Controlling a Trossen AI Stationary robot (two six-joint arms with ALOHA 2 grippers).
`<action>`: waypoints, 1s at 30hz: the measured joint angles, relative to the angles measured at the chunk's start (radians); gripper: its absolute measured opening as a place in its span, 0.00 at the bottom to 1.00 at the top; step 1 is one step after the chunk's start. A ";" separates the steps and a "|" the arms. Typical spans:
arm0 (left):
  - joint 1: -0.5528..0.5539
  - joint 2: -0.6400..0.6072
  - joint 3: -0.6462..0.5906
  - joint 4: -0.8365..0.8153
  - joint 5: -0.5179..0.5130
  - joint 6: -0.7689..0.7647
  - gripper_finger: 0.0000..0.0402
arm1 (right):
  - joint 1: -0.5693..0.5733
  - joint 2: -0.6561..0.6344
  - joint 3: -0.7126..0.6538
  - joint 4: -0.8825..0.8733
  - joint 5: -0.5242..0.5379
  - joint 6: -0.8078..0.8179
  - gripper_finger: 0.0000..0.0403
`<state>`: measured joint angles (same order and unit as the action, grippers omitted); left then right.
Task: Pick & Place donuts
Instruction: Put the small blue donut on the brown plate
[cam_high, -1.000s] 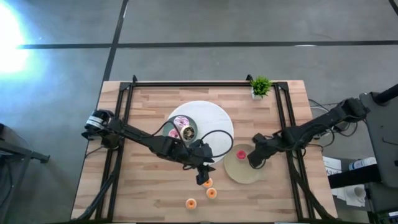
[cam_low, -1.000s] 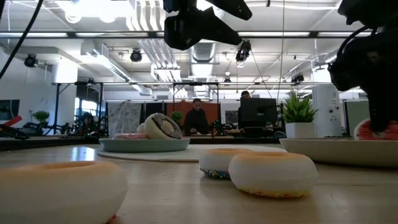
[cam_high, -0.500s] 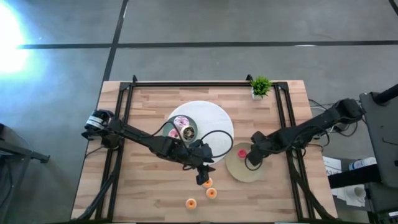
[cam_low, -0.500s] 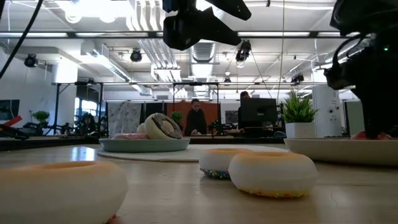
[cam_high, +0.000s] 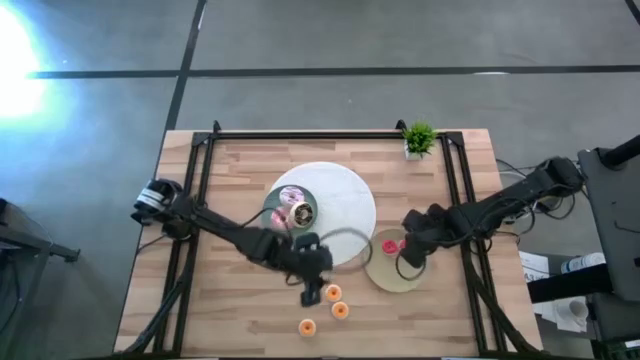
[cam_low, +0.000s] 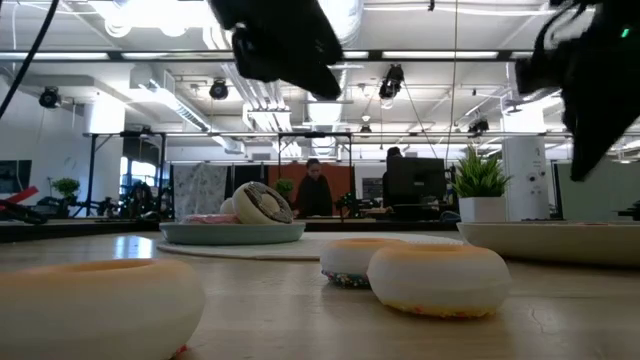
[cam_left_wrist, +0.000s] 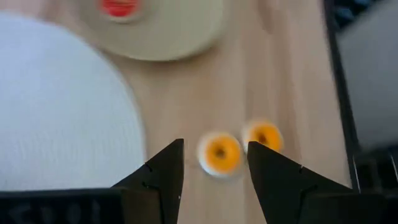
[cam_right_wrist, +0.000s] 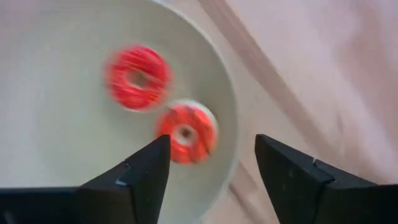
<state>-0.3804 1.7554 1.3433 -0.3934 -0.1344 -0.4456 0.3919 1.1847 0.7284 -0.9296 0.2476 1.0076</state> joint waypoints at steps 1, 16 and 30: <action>-0.022 0.001 -0.007 0.001 0.001 0.045 0.38 | 0.026 0.000 0.020 0.009 0.036 -0.044 0.57; -0.125 0.198 -0.015 0.094 -0.149 0.497 0.38 | 0.109 0.095 0.140 0.028 0.122 -0.199 0.57; -0.112 0.268 0.044 0.092 -0.116 0.543 0.29 | 0.115 0.114 0.179 0.023 0.167 -0.137 0.57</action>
<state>-0.4925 2.0230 1.3872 -0.3012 -0.2504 0.0971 0.5067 1.2984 0.9078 -0.9062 0.4150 0.8702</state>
